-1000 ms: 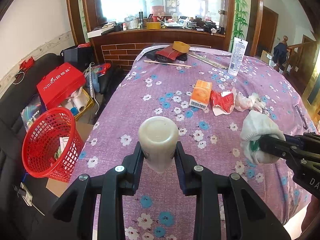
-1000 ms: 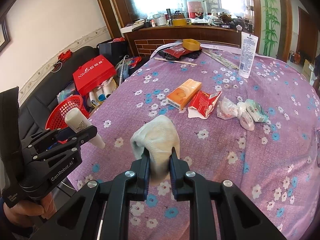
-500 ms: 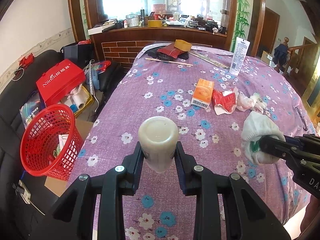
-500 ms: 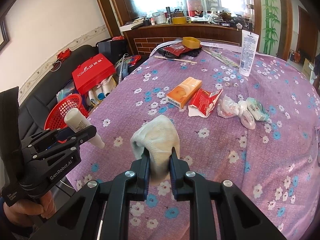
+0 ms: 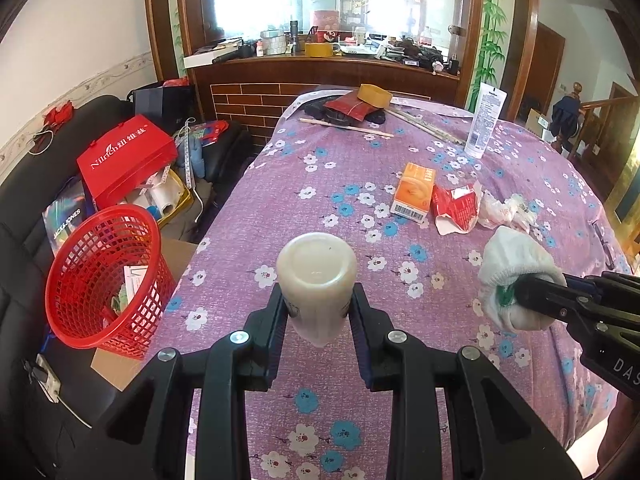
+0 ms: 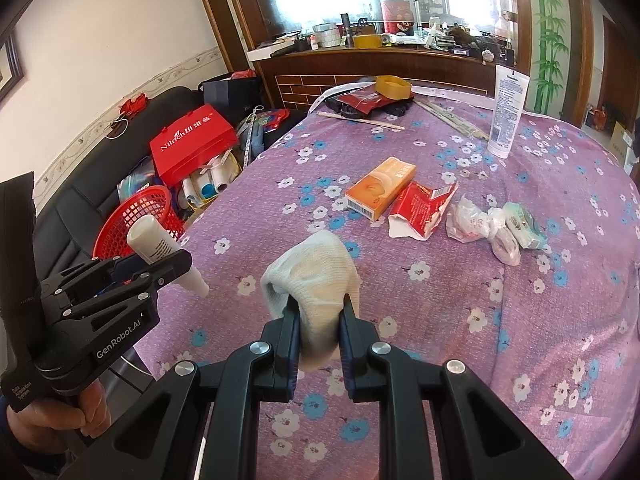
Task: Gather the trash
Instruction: 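Carry the white cloth and spray bottle toward the red wastebasket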
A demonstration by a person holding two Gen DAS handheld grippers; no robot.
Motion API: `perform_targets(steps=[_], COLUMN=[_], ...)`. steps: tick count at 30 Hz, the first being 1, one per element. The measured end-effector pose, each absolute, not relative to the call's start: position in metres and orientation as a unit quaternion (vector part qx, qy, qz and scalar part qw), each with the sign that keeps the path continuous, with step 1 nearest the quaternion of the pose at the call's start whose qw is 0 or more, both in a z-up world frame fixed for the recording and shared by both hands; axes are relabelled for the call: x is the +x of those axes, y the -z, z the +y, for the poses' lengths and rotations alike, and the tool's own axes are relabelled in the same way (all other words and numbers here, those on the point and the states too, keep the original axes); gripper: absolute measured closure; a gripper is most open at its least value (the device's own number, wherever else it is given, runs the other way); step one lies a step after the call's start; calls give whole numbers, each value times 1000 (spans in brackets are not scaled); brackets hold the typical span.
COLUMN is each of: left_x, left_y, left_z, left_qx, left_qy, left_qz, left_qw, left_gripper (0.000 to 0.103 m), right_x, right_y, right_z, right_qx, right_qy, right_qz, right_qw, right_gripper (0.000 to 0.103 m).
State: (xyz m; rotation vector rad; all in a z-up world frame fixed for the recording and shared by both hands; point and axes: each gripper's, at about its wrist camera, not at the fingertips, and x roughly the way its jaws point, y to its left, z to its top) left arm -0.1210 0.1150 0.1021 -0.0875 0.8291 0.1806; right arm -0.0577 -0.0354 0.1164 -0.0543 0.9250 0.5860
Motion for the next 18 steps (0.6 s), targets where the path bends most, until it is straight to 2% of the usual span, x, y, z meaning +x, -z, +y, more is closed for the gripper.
perform_targets(steps=[18], left_x=[-136], left_y=[-106], left_z=[148], left_qx=[-71], left_qy=[-115], left_qz=[394], left_qw=[909], left_gripper=[74], right_x=[-62], right_y=[-119], right_z=[-2], right_qx=[-52], right_qy=[-304], right_qz=[443], right_qw=[842], right_gripper=[85])
